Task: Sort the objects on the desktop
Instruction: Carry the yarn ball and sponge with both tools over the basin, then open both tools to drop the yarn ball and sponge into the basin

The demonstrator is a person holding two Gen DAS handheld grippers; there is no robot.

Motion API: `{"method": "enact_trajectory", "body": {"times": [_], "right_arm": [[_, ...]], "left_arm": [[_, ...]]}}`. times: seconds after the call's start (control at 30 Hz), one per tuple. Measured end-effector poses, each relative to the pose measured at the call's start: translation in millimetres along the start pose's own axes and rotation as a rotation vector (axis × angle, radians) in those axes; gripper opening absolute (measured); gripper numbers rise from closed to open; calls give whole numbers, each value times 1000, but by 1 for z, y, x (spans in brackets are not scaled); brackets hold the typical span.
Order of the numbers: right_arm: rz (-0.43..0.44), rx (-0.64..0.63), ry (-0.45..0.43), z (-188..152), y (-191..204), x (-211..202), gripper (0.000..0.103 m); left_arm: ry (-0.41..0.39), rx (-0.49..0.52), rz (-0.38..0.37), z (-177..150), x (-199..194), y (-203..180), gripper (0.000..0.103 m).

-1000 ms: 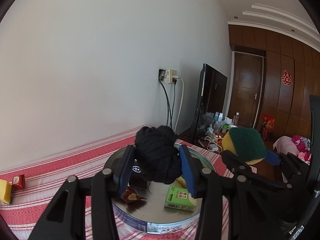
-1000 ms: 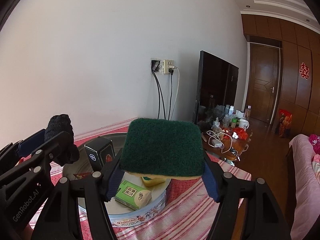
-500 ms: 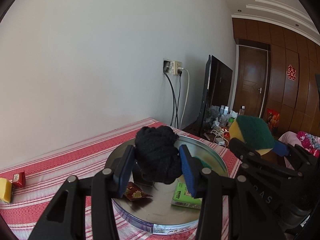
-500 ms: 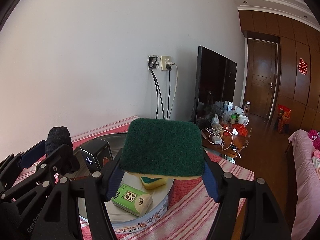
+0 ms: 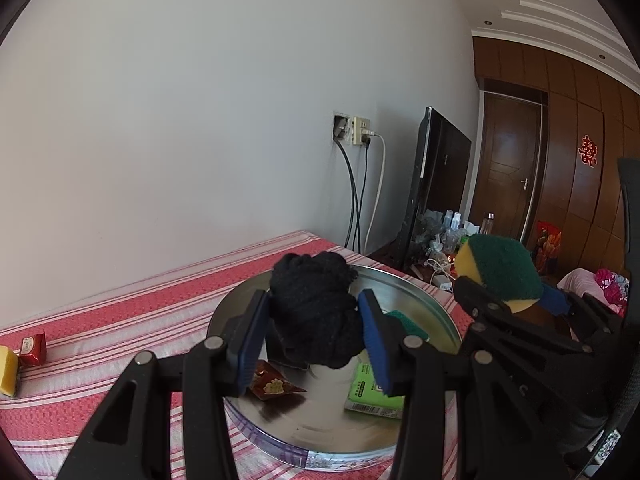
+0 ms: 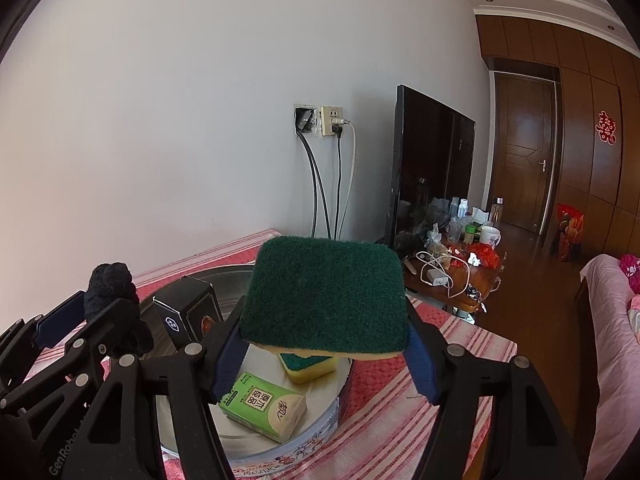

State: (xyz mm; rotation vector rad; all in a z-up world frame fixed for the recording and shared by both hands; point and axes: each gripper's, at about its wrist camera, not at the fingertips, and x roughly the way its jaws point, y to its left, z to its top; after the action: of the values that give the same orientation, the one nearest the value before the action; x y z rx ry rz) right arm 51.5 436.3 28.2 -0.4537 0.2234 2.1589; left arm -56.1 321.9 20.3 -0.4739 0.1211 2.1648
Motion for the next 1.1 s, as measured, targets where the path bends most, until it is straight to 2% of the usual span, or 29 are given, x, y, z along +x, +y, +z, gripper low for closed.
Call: {"method": "enact_trajectory", "body": {"times": [0.23,0.3,0.33,0.37,0.4,0.47,0.53,0.7,1.1], "right_arm": [[-18,-19,17,0,4,10,72],[-22,-25,27,-1,5,13,72],[-20,-27,35,-1,5,15,72],[-11,-24,40,-1,4,17,73],[-5,-15,44,-1,2,18,73],[-6,0,51,-2,-1,18,73],[-8,9,46,-2,-3,15,73],[-27,-3,-6,0,-1,1,84],[-21,-5,-62,6,0,-27,90]], "left_arm": [[14,-5,0,-2,8,-1,46],[12,-6,5,-3,9,0,49],[4,-9,16,-3,8,1,57],[-6,-13,27,-2,7,2,69],[-17,-21,37,-1,6,5,74],[-40,-40,47,1,2,11,95],[-68,-60,54,2,-2,16,102],[-88,-56,71,4,-9,19,102],[-122,-76,87,10,-26,27,102]]}}
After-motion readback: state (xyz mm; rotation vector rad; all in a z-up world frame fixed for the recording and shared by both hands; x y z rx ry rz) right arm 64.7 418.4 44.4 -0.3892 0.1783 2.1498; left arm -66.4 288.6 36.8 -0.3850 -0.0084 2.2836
